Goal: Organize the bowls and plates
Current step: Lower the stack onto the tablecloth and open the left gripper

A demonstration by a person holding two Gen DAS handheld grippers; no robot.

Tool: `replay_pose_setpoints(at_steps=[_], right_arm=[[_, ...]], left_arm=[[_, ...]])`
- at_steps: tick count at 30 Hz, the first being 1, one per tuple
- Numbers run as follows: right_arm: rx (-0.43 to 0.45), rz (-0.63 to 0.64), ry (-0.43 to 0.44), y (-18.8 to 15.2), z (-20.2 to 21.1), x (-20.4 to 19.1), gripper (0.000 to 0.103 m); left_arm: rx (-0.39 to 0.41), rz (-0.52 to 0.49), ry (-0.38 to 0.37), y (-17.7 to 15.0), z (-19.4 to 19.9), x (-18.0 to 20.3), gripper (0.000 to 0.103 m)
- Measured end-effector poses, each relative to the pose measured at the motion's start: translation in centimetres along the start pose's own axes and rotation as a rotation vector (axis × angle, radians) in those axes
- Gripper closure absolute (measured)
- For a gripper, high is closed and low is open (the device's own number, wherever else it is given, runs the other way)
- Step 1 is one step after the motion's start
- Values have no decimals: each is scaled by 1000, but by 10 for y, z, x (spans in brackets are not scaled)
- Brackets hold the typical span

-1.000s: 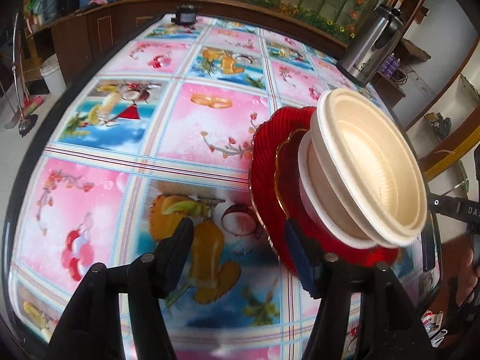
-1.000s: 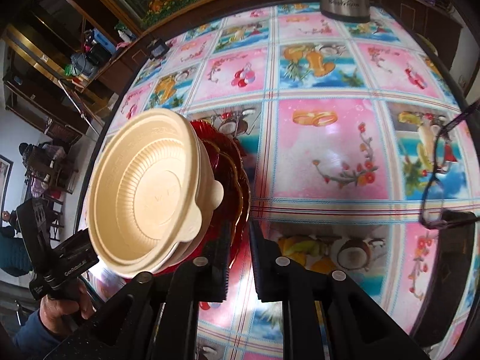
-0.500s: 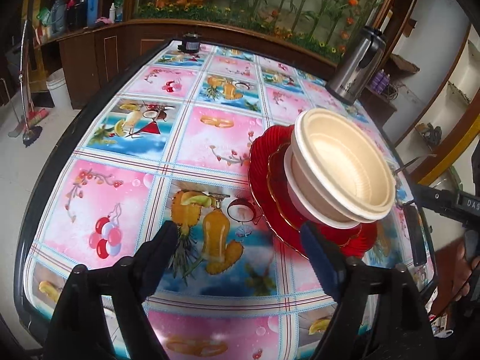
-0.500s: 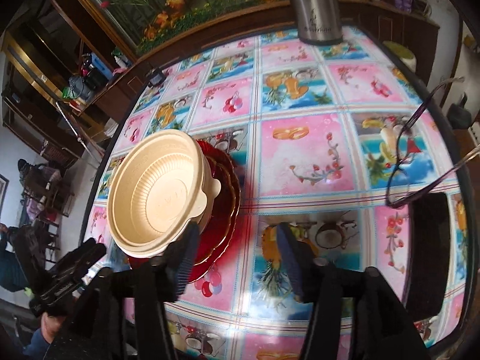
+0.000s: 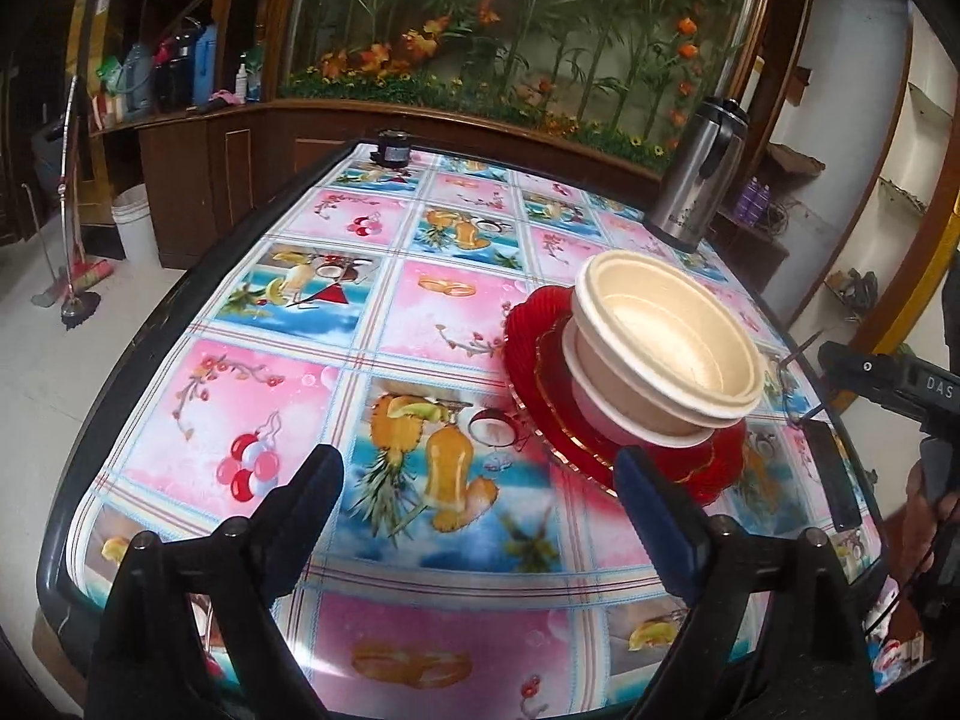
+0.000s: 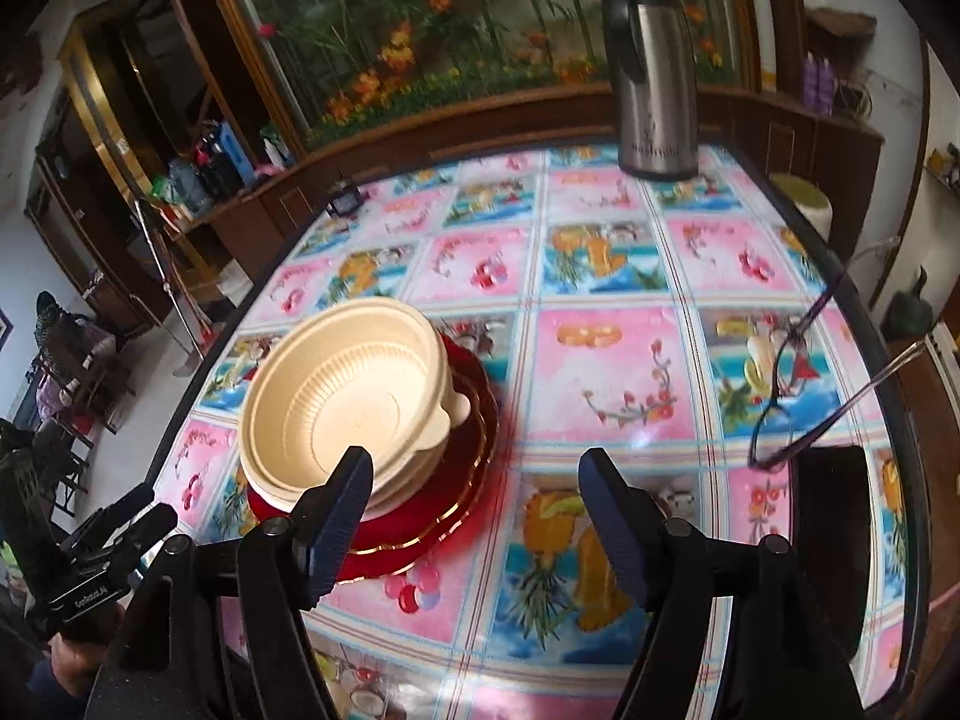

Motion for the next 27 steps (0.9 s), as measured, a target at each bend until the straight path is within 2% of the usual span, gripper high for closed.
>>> replay_pose_setpoints(at_steps=[9, 12, 18, 24, 25, 27], right_arm=[[89, 10, 30, -16, -4, -5, 25], [140, 28, 19, -20, -2, -6, 20], [195, 15, 21, -32, 2, -4, 17], [246, 3, 13, -55, 15, -3, 14], [251, 5, 15, -60, 18, -5, 14], [264, 5, 13, -71, 26, -8, 13]], left_arm=[[73, -22, 31, -10, 0, -9, 11], [100, -35, 37, -10, 0, -11, 11], [141, -68, 55, -14, 1, -7, 6], [204, -117, 55, -23, 17, 3, 3], [215, -117, 54, -24, 21, 3, 0], [208, -109, 84, -29, 26, 2, 0]])
Point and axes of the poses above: each gripper's, at about its wrist camera, not at the fingertips, and z roughly against the way its jaws point, x to its right, y to its top, the point moved 6 cm from there along -z, roughly the way its jaws point, and after that the axes turned 14 degrees about -y, right-handed, at the moved point
